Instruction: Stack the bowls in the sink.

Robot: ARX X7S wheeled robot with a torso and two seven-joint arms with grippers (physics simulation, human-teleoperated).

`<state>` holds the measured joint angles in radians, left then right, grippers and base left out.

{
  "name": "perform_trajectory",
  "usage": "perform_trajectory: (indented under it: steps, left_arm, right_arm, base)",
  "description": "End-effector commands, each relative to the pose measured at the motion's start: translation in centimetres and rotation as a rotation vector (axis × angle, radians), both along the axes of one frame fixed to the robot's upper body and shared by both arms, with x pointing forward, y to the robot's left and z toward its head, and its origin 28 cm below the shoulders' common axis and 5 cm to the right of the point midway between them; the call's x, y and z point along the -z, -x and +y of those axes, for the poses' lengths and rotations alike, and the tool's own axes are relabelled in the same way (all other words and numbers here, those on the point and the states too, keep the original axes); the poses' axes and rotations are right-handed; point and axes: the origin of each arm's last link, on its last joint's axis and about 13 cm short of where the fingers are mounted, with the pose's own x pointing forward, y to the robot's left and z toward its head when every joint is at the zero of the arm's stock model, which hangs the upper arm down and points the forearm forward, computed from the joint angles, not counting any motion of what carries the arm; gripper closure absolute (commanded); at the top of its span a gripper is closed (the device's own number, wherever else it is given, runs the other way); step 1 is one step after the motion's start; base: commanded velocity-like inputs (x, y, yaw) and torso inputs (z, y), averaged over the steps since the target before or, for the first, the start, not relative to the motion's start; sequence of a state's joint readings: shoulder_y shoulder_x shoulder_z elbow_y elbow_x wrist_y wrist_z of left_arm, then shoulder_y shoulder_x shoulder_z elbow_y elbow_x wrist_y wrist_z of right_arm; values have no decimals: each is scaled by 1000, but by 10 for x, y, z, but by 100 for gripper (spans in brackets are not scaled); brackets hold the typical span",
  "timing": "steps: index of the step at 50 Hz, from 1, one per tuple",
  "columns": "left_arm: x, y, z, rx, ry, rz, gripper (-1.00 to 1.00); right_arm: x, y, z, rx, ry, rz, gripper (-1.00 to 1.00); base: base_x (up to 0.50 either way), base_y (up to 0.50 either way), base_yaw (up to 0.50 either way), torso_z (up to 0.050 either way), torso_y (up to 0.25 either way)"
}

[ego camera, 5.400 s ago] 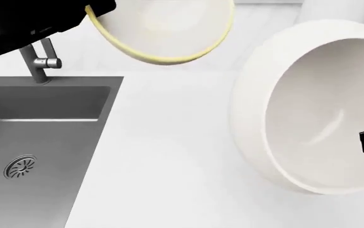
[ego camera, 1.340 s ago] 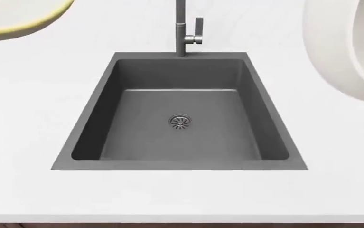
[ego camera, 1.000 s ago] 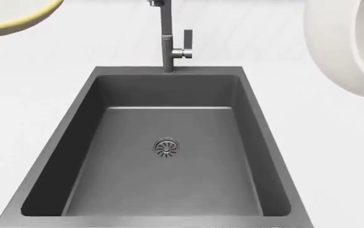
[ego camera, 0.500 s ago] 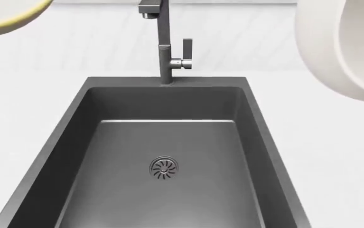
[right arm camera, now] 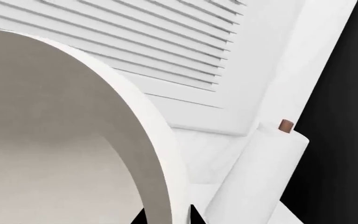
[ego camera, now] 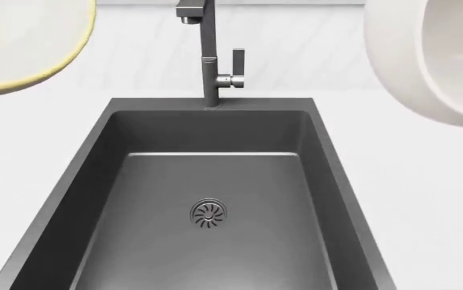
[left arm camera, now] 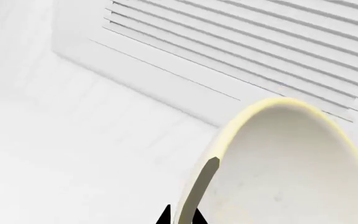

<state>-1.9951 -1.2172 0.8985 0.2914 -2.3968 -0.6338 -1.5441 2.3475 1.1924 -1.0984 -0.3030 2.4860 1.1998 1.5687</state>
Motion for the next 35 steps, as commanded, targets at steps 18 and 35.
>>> perform_trajectory:
  steps: [18,35]
  left_arm:
    - [15,-19,-10,-33,-155,137,100]
    - [18,-35,-17,-27,-228,196,100]
  right_arm:
    - [-7,-1,5,-20,26,-16,100]
    - [-8,-2,7,-35,19,-13,100]
  base:
    - [15,0,-2,0,1]
    - [15,0,-2,1,1]
